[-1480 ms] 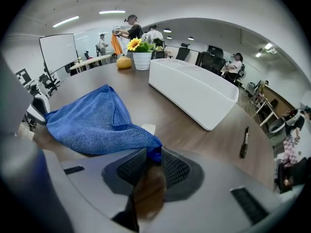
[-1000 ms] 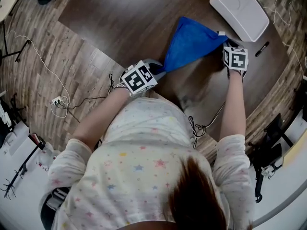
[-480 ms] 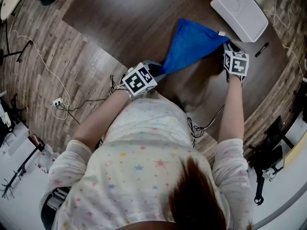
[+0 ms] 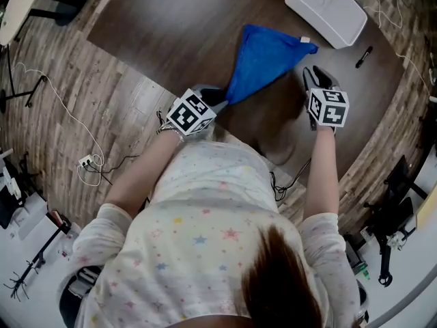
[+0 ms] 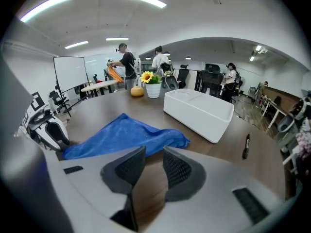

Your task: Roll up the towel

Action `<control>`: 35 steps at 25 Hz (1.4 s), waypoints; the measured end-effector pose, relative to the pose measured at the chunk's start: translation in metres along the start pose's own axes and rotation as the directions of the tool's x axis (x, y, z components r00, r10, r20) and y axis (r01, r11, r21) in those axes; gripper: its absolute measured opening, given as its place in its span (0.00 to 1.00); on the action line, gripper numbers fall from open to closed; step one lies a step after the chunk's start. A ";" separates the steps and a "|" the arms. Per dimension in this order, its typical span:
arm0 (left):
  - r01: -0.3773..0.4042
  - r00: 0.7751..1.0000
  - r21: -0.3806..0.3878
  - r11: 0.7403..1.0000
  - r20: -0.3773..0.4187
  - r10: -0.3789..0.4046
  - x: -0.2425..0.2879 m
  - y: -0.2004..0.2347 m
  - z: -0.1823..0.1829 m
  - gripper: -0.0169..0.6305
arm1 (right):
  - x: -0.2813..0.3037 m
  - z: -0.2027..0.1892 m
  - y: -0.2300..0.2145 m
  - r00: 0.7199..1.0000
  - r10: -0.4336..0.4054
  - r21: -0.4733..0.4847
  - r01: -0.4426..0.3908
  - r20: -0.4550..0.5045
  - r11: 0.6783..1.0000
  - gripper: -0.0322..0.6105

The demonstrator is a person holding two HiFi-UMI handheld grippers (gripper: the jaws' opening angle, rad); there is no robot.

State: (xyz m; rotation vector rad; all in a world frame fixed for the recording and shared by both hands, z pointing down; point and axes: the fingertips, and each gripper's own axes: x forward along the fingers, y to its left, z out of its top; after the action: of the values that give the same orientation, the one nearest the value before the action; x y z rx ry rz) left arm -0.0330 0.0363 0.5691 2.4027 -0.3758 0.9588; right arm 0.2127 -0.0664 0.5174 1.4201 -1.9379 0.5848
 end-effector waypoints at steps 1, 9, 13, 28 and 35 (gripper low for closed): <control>-0.001 1.000 0.004 1.000 -0.005 0.001 0.002 -0.002 0.001 0.19 | -0.005 -0.001 0.008 1.000 0.008 0.002 -0.008 0.010 1.000 0.22; -0.007 0.993 0.013 1.000 -0.119 0.009 0.023 -0.013 -0.013 0.18 | -0.042 -0.003 0.068 0.992 0.083 0.013 -0.084 0.090 0.996 0.22; 0.007 0.990 -0.007 1.000 -0.144 -0.008 0.026 -0.021 -0.013 0.09 | -0.055 -0.006 0.081 0.989 0.110 -0.016 -0.109 0.101 0.994 0.22; 0.021 0.994 -0.062 0.998 -0.110 -0.028 0.023 -0.049 -0.026 0.14 | -0.071 -0.029 0.113 0.976 0.182 0.006 -0.184 0.117 0.983 0.21; -0.026 0.998 -0.074 0.997 -0.060 0.022 0.002 -0.032 -0.025 0.18 | -0.067 -0.031 0.116 0.973 0.193 0.034 -0.199 0.124 0.979 0.21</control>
State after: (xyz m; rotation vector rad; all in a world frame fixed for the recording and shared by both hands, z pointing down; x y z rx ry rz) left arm -0.0316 0.0768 0.5736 2.3023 -0.4122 1.0060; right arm 0.1234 0.0353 0.4926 1.3272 -2.1908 0.6510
